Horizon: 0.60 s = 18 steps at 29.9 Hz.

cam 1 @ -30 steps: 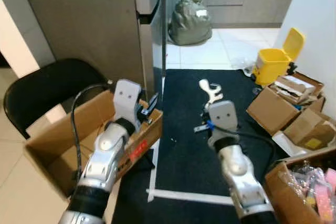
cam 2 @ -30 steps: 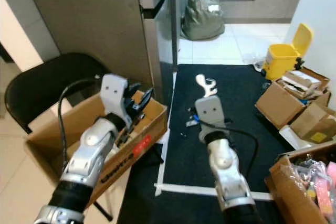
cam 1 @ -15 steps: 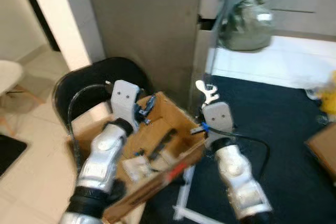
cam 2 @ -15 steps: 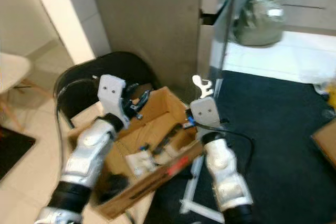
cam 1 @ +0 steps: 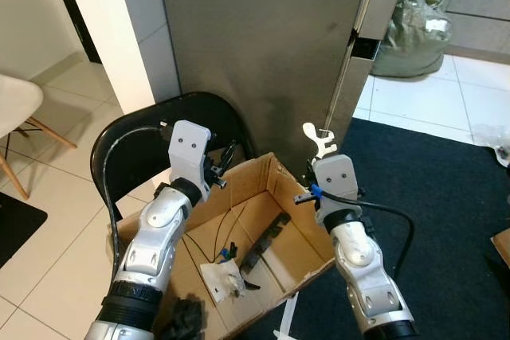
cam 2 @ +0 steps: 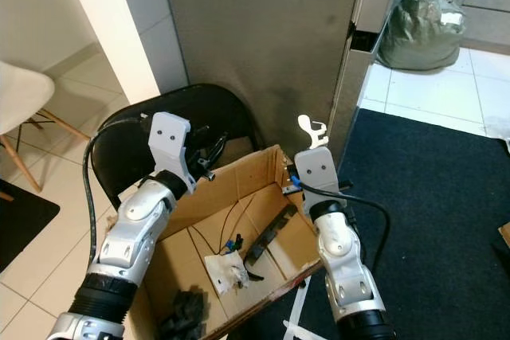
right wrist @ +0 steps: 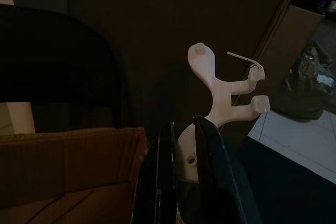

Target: Picking trash to rubbish bin

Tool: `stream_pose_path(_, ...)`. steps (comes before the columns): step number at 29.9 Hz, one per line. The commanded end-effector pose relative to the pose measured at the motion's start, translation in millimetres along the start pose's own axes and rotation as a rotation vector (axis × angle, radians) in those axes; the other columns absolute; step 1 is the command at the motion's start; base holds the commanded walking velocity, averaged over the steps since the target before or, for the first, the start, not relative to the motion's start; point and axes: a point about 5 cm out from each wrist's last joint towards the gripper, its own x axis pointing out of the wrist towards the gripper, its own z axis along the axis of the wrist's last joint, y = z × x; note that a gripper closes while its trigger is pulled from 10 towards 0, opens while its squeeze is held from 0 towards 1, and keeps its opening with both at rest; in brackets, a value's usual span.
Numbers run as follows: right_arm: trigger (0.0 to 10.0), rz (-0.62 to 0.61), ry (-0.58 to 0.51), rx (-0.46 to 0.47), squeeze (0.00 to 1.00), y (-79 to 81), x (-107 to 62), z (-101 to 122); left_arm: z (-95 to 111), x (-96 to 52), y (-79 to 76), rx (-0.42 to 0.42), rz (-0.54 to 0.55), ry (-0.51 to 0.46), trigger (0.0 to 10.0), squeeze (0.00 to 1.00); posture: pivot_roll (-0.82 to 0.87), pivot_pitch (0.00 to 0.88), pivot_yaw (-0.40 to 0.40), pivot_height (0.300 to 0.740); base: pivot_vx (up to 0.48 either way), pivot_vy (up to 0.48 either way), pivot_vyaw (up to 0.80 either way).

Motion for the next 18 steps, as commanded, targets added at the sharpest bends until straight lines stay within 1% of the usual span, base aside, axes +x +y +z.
stream_pose_path(1,10.0,-0.001,0.024,0.015,0.00,-0.6,-2.4,-6,-6,-2.7,-0.7,0.008,-0.003,0.034,10.0,0.00,-0.03,0.079,0.061,0.740,0.000,0.000,0.00)
stream_pose_path(8,10.0,0.006,0.037,0.013,0.00,-1.0,-1.9,-8,-8,-3.2,-0.3,0.012,-0.003,0.041,10.0,0.00,-0.03,0.082,0.067,0.740,0.000,0.000,0.00)
stream_pose_path(13,10.0,0.027,0.046,0.008,0.00,-1.1,1.3,-11,-13,-3.9,2.6,0.038,0.014,0.071,10.0,0.00,-0.03,0.084,0.069,0.740,0.000,0.000,0.00)
stream_pose_path(14,10.0,0.040,0.056,0.002,0.00,-4.3,5.2,-13,-15,-3.7,5.8,0.049,0.035,0.089,10.0,0.00,-0.02,0.087,0.061,0.740,0.000,0.000,0.00)
stream_pose_path(17,10.0,0.045,0.063,0.001,0.00,-6.9,7.9,-14,-16,-3.6,6.6,0.049,0.040,0.095,10.0,0.00,-0.02,0.090,0.058,0.740,0.000,0.000,0.00)
stream_pose_path(18,10.0,0.054,0.068,-0.003,0.00,-9.4,11.4,-15,-16,-3.7,7.3,0.054,0.044,0.104,10.0,0.00,-0.02,0.092,0.055,0.740,0.000,0.000,0.00)
